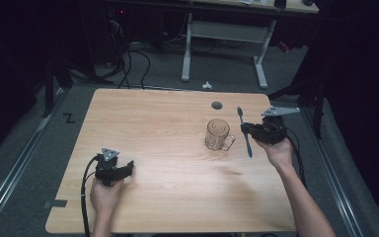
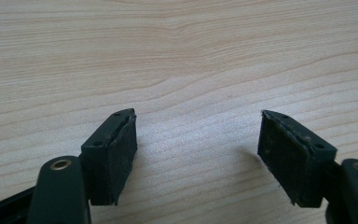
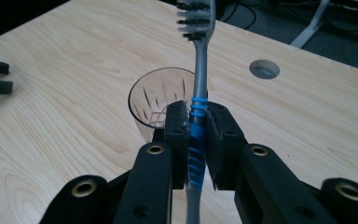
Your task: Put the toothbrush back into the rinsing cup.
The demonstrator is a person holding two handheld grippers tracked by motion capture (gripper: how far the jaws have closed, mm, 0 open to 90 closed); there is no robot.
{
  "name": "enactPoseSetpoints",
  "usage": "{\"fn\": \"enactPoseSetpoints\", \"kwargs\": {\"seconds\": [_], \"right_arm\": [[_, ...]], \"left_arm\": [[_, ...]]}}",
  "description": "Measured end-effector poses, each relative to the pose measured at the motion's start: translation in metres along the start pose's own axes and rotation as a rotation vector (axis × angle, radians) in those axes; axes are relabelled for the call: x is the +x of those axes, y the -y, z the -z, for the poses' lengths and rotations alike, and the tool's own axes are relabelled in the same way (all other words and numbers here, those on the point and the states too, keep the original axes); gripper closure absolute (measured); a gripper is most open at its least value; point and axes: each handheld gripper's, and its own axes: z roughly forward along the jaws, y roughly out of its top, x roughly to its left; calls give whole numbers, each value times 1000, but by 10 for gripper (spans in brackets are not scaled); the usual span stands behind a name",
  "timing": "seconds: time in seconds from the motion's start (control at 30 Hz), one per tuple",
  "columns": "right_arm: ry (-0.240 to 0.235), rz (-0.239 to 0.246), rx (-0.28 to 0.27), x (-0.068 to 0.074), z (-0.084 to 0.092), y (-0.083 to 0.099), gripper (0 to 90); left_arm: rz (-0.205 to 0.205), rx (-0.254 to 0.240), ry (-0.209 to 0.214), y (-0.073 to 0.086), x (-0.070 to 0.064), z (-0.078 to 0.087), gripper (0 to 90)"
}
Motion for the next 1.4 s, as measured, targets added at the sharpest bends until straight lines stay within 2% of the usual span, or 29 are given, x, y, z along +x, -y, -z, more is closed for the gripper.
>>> {"fn": "enactPoseSetpoints", "kwargs": {"seconds": [0.2,0.6,0.83,1.4], "right_arm": [[-8,-2,-47,2,2,-3,800],[-23,8,-99,9,0,-13,800],[-27,5,-92,8,-6,-18,800],[-26,7,-123,13,-16,-30,800]], "left_arm": [[0,0,0,0,0,0,287],[0,0,0,0,0,0,287],[0,0,0,0,0,0,287],[-2,-1,-3,0,0,0,286]]}}
